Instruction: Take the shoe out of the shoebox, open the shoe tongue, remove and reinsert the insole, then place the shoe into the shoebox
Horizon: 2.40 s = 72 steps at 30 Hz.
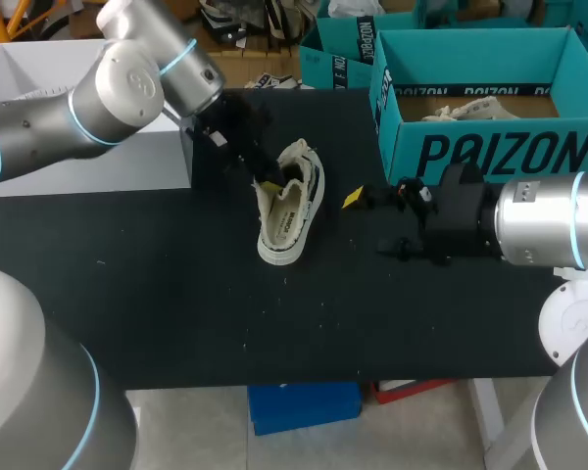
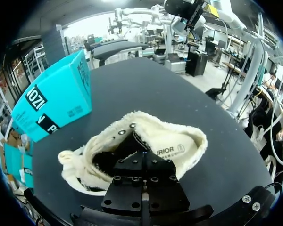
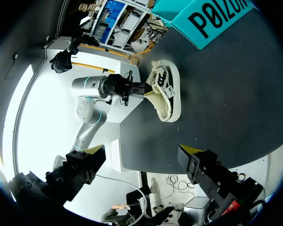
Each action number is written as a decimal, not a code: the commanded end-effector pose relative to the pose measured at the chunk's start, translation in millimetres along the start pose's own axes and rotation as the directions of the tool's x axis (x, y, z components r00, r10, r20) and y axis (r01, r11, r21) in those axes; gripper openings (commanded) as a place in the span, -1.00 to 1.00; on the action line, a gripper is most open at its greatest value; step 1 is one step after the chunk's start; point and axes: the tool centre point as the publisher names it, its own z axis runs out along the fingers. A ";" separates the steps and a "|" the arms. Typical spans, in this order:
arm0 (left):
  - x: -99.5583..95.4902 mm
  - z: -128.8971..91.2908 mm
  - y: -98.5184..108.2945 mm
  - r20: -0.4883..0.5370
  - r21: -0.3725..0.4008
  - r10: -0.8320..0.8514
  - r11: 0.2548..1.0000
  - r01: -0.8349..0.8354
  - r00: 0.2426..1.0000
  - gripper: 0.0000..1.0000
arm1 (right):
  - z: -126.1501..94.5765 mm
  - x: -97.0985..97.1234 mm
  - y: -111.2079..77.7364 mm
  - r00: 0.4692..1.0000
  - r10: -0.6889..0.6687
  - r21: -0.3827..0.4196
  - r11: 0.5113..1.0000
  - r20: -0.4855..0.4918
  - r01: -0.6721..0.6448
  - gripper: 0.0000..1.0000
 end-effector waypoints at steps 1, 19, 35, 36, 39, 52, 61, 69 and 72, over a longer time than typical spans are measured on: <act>4.2 2.8 2.5 -0.028 -0.034 -0.004 0.999 0.003 1.000 -1.00 | -0.2 0.2 0.1 1.000 0.000 0.001 1.000 0.001 0.000 1.00; -18.9 -40.8 -8.0 0.026 -0.053 0.036 0.998 -0.034 0.999 -1.00 | -0.2 0.2 0.1 1.000 0.000 0.001 1.000 0.001 0.000 1.00; -9.2 2.4 -8.1 -0.051 -0.036 0.026 0.999 -0.028 0.998 -1.00 | -0.2 0.2 0.1 1.000 0.000 0.001 1.000 0.001 0.000 1.00; -7.0 3.3 -6.7 -0.056 -0.038 0.022 0.999 -0.025 0.998 -1.00 | -0.2 0.2 0.1 1.000 0.000 0.001 1.000 0.001 0.000 1.00; -0.1 4.3 -1.8 -0.069 -0.041 0.016 0.999 -0.018 0.997 -1.00 | -0.2 0.2 0.1 1.000 0.000 0.001 1.000 0.001 0.000 1.00; -1.3 -52.7 -23.7 -0.006 -0.039 0.028 0.999 -0.028 1.000 -1.00 | -0.2 0.2 0.1 1.000 0.000 0.001 1.000 0.001 0.000 1.00; 5.6 -95.3 -13.3 0.076 -0.025 -0.082 0.996 0.084 0.994 -1.00 | -0.2 0.2 0.1 1.000 0.000 0.001 1.000 0.001 0.000 1.00; 19.8 -136.3 -5.1 0.159 0.010 -0.151 0.988 0.151 0.976 -1.00 | -0.2 0.2 0.1 1.000 0.000 0.001 1.000 0.001 0.000 1.00; 31.1 -147.0 -3.3 0.175 0.025 -0.175 0.985 0.173 0.969 -1.00 | -0.2 0.2 0.1 1.000 0.000 0.001 1.000 0.001 0.000 1.00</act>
